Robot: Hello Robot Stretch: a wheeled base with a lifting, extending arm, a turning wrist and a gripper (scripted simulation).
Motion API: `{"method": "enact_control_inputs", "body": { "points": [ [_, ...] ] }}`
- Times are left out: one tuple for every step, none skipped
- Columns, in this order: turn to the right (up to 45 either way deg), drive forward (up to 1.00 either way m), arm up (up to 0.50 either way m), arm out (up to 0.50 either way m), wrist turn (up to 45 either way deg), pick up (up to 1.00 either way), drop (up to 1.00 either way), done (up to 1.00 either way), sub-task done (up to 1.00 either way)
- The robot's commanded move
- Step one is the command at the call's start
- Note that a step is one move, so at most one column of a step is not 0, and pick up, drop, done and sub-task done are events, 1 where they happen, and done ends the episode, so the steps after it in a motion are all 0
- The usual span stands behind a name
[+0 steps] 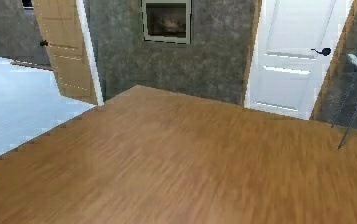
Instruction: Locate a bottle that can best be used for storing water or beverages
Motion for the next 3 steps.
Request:
{"method": "enact_control_inputs", "body": {
  "points": [
    [-6.0, 0.00, 0.00, 0.00, 0.0, 0.00, 0.00, 0.00, 0.00],
    [0.0, 0.50, 0.00, 0.00, 0.0, 0.00, 0.00, 0.00, 0.00],
    [-42.0, 0.00, 0.00, 0.00, 0.0, 0.00, 0.00, 0.00, 0.00]
  ]
}}
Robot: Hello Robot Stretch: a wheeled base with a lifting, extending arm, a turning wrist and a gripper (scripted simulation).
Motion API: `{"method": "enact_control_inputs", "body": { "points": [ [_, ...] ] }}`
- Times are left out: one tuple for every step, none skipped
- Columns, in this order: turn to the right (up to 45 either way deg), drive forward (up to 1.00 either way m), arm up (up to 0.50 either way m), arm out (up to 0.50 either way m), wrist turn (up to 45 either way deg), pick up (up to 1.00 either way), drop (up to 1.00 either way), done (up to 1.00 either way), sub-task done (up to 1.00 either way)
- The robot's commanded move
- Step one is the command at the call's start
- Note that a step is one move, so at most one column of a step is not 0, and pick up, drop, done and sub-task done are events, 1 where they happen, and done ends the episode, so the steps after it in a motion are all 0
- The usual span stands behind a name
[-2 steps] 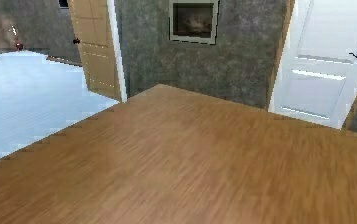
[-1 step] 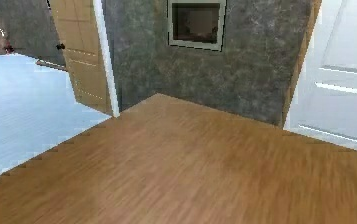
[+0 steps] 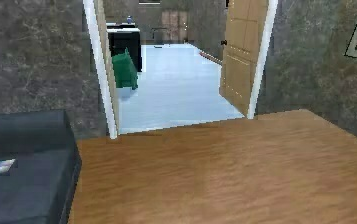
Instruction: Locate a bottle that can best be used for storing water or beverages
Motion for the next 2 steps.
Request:
{"method": "enact_control_inputs", "body": {
  "points": [
    [0.0, 1.00, 0.00, 0.00, 0.0, 0.00, 0.00, 0.00, 0.00],
    [-3.0, 0.00, 0.00, 0.00, 0.0, 0.00, 0.00, 0.00, 0.00]
  ]
}}
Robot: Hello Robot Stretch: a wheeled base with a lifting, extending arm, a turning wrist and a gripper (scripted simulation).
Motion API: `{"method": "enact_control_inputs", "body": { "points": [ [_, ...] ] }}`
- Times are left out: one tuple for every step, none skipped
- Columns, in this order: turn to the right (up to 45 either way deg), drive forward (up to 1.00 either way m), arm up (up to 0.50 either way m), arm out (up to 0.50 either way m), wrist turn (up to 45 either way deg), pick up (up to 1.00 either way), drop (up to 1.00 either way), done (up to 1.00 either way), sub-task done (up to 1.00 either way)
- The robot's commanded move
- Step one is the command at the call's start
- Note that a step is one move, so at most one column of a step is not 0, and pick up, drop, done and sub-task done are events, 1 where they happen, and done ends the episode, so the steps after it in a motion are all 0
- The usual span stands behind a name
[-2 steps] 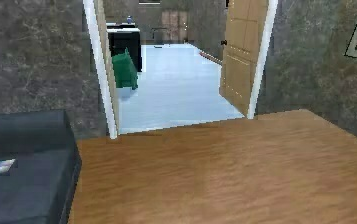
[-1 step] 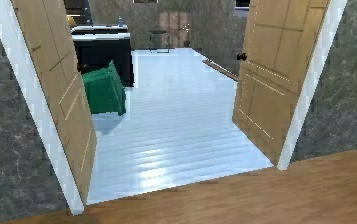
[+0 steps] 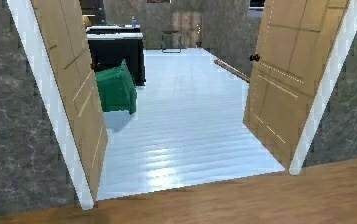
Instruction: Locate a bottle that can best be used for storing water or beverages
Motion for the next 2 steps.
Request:
{"method": "enact_control_inputs", "body": {
  "points": [
    [0.0, 1.00, 0.00, 0.00, 0.0, 0.00, 0.00, 0.00, 0.00],
    [0.0, 1.00, 0.00, 0.00, 0.0, 0.00, 0.00, 0.00, 0.00]
  ]
}}
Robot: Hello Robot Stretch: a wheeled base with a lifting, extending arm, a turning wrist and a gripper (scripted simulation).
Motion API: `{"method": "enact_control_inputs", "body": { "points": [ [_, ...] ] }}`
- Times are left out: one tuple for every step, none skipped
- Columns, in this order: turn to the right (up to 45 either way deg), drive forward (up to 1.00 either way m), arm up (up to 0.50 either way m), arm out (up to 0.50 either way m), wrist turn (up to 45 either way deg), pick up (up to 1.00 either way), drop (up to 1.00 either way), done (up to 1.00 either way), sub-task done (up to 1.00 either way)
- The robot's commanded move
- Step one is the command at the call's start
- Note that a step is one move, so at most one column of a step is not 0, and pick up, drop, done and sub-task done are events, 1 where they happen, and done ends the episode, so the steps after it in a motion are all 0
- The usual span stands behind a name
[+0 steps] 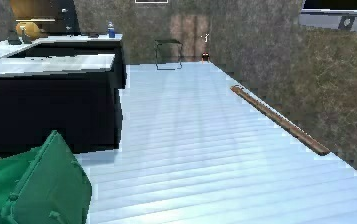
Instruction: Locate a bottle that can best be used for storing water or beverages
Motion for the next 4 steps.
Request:
{"method": "enact_control_inputs", "body": {
  "points": [
    [0.0, 1.00, 0.00, 0.00, 0.0, 0.00, 0.00, 0.00, 0.00],
    [0.0, 0.60, 0.00, 0.00, 0.0, 0.00, 0.00, 0.00, 0.00],
    [-6.0, 0.00, 0.00, 0.00, 0.0, 0.00, 0.00, 0.00, 0.00],
    [0.0, 1.00, 0.00, 0.00, 0.0, 0.00, 0.00, 0.00, 0.00]
  ]
}}
